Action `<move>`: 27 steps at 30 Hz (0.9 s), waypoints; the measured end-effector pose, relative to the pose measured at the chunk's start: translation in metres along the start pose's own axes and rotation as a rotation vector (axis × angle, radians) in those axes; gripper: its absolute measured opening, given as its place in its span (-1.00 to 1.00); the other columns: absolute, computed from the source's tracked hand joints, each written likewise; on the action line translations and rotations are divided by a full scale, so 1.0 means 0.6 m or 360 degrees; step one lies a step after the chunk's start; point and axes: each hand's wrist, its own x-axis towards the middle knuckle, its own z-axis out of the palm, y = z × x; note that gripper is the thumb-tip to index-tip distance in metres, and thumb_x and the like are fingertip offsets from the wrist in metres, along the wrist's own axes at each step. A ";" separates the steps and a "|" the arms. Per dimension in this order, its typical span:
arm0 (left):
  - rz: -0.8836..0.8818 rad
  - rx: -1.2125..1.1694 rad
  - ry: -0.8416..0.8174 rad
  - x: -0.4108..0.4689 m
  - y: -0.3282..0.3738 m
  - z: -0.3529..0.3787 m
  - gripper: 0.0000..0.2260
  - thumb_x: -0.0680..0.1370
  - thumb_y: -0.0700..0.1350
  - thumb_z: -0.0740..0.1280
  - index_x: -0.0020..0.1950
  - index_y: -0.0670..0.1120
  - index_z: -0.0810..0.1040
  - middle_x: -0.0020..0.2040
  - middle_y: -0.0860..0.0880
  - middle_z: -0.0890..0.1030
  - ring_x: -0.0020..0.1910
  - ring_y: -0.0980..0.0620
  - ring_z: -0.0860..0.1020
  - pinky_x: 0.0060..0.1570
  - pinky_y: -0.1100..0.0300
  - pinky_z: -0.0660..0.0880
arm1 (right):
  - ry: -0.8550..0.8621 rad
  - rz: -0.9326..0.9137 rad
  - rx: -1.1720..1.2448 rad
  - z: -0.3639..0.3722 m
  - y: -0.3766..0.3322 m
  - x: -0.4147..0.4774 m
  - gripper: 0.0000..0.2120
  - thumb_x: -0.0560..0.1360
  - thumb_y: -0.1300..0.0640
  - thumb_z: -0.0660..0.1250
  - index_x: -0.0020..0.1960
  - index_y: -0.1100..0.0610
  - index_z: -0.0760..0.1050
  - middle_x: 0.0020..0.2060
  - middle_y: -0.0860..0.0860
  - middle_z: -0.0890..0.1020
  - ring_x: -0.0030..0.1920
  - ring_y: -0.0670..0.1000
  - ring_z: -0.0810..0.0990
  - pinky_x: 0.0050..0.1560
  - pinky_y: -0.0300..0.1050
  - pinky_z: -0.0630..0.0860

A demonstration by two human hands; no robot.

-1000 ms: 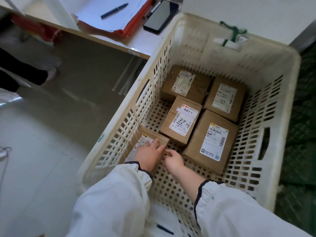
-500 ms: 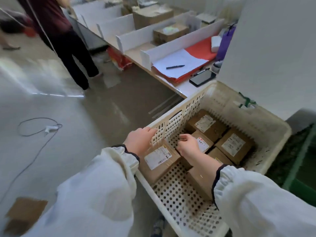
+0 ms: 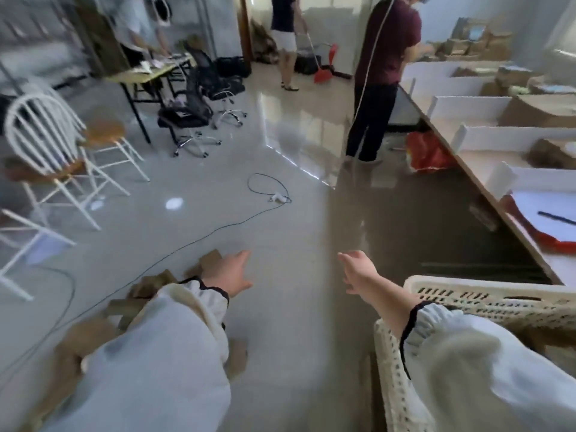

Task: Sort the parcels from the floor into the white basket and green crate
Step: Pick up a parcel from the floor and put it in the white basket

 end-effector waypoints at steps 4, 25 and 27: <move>-0.0315 -0.0101 -0.0080 -0.070 -0.176 0.021 -0.42 0.53 0.05 0.34 0.48 -0.03 0.21 0.32 -0.10 0.47 0.25 -0.10 0.48 0.18 0.09 0.44 | -0.0311 -0.0269 -0.0584 0.167 -0.056 -0.016 -0.74 0.55 -0.04 0.21 0.12 0.11 0.46 0.00 0.09 0.54 0.07 0.15 0.52 -0.03 -0.15 0.40; -0.0881 -0.0464 -0.0367 0.069 -0.540 0.456 -0.50 0.56 0.07 0.26 0.44 -0.08 0.25 0.28 -0.10 0.46 0.25 -0.11 0.47 0.19 0.04 0.42 | -0.1028 -0.0470 -0.1746 0.726 0.142 0.186 -0.47 0.55 -0.11 0.09 0.45 0.08 0.23 0.36 0.07 0.36 0.30 0.11 0.41 0.21 -0.07 0.41; -0.0880 -0.0512 -0.0359 0.126 -0.551 0.552 -0.50 0.56 0.07 0.25 0.44 -0.08 0.24 0.30 -0.11 0.45 0.27 -0.10 0.45 0.20 0.04 0.42 | -0.1025 -0.0439 -0.1726 0.769 0.222 0.252 -0.47 0.53 -0.09 0.09 0.46 0.06 0.21 0.36 0.05 0.36 0.28 0.09 0.43 0.15 -0.10 0.43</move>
